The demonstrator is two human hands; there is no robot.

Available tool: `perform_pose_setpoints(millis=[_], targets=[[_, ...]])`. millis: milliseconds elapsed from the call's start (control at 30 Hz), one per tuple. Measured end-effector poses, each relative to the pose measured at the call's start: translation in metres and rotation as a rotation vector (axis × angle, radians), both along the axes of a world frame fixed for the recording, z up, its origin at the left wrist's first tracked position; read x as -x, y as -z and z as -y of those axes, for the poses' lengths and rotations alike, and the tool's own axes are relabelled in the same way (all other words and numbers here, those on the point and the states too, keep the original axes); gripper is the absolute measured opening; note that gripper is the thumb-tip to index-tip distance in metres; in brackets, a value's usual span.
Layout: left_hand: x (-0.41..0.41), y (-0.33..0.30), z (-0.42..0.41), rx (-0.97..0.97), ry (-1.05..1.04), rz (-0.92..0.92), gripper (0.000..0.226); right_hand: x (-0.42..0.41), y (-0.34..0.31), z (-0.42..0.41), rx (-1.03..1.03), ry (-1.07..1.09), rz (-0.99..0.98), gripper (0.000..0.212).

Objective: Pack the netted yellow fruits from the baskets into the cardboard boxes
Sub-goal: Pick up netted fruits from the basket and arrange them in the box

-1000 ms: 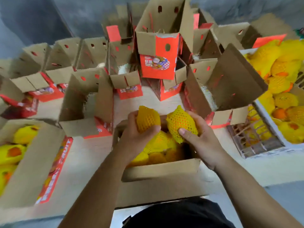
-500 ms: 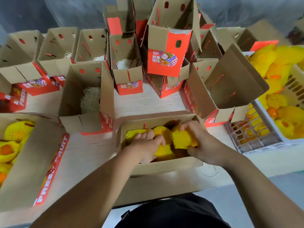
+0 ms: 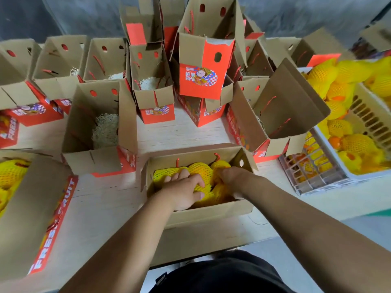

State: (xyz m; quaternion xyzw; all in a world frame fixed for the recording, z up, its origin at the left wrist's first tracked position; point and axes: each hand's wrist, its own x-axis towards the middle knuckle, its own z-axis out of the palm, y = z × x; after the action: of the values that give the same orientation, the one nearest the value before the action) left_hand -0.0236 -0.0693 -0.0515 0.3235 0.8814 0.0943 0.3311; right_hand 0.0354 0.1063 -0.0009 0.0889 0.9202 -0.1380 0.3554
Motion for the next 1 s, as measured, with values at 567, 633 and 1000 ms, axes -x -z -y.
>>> perform_pose_setpoints(millis=[567, 633, 1000], targets=[[-0.073, -0.083, -0.177, -0.708, -0.152, -0.037, 0.018, -0.094, -0.031, -0.122, 0.195, 0.296, -0.964, 0.019], [-0.085, -0.083, -0.218, -0.737, -0.113, -0.029, 0.026, -0.111, -0.033, -0.160, 0.192, 0.343, -0.977, 0.017], [-0.091, -0.053, -0.433, -0.456, 0.187, -0.429, 0.015, -0.163, -0.009, -0.380, 0.227, 0.431, -0.859, 0.026]])
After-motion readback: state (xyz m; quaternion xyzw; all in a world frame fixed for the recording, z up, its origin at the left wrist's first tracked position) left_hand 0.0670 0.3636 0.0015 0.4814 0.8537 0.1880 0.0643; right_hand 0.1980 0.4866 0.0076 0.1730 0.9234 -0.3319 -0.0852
